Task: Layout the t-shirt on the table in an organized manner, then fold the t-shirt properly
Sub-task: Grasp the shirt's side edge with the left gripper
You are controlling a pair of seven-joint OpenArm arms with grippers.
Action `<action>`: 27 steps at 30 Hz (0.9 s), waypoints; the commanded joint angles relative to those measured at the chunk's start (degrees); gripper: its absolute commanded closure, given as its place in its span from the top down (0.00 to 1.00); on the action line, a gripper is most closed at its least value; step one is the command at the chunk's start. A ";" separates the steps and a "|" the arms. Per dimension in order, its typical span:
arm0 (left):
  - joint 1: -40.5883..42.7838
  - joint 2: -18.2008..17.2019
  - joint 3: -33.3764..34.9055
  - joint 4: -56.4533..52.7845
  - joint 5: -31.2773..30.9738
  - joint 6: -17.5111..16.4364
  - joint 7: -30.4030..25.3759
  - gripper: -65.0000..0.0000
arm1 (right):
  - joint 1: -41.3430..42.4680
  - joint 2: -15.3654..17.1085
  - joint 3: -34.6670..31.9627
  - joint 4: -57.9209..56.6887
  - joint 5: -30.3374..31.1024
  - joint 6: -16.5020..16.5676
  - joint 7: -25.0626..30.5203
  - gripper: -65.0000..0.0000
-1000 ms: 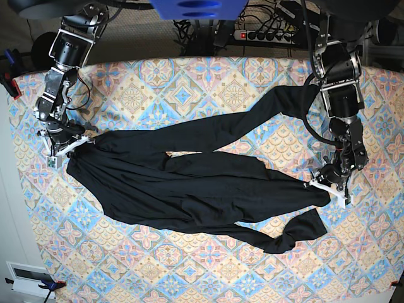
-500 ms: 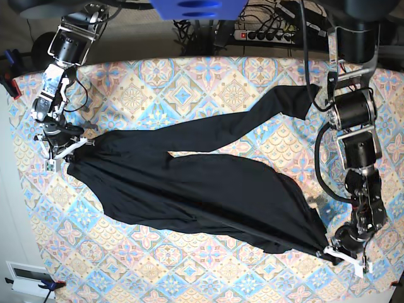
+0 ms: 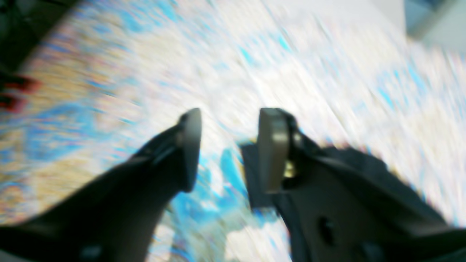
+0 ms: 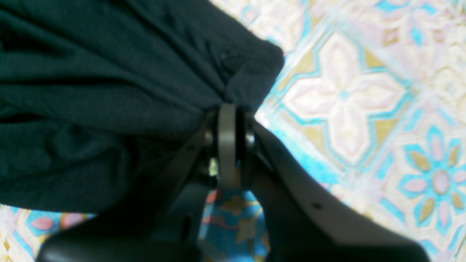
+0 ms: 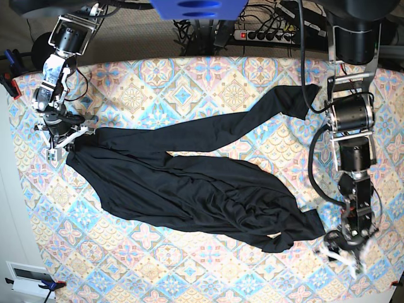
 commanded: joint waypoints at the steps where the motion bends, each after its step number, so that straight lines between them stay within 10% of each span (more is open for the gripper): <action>1: -0.31 -0.80 0.39 2.95 -1.14 0.35 0.03 0.48 | 0.84 1.03 0.26 1.15 0.50 -0.12 1.27 0.00; 13: 26.06 2.10 0.66 24.84 -14.07 0.35 9.18 0.46 | 0.84 1.03 0.26 1.15 0.50 -0.12 1.27 0.00; 27: 25.36 12.47 1.01 12.62 -13.80 0.53 5.13 0.45 | 0.93 1.03 -3.96 1.15 0.50 -0.12 1.27 0.00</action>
